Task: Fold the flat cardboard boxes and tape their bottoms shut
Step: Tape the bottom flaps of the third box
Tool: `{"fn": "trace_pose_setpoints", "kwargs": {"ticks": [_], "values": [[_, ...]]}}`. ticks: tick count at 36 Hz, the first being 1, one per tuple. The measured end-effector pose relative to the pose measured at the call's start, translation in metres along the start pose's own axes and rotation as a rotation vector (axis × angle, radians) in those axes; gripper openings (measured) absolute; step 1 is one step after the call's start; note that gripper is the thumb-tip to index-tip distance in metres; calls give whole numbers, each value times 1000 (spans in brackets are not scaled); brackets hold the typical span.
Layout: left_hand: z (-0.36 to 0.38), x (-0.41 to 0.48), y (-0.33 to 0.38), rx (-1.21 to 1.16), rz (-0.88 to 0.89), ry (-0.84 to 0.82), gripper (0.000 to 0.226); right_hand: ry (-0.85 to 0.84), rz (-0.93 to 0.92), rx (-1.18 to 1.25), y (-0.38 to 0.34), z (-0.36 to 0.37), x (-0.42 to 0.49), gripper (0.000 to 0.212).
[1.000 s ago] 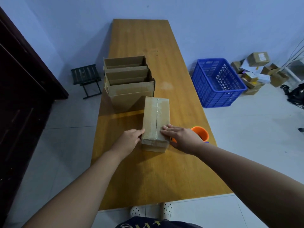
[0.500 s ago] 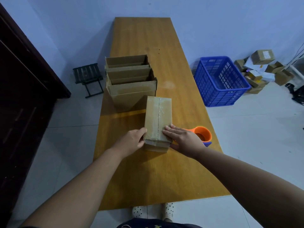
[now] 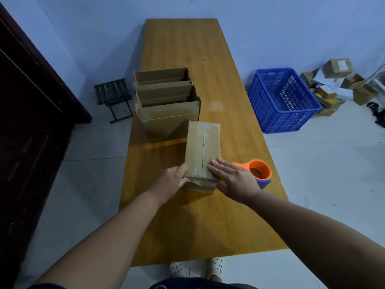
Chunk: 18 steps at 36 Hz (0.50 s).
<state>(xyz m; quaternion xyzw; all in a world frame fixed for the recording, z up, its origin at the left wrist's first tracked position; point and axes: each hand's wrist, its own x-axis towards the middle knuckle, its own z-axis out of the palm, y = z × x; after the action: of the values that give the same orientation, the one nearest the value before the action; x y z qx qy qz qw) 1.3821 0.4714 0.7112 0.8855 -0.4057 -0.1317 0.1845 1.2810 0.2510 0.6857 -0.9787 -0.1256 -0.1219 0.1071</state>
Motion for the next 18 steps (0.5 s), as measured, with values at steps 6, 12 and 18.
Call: {"fn": "trace_pose_setpoints", "kwargs": {"ticks": [6, 12, 18], "values": [[5, -2, 1, 42, 24, 31, 45, 77, 27, 14, -6, 8, -2, 50], [-3, 0, 0, -29, 10, -24, 49, -74, 6, 22, -1, -4, -4, 70], [-16, 3, 13, -46, -37, -42, 48, -183, 136, 114, -6, -13, 3, 83]]}}
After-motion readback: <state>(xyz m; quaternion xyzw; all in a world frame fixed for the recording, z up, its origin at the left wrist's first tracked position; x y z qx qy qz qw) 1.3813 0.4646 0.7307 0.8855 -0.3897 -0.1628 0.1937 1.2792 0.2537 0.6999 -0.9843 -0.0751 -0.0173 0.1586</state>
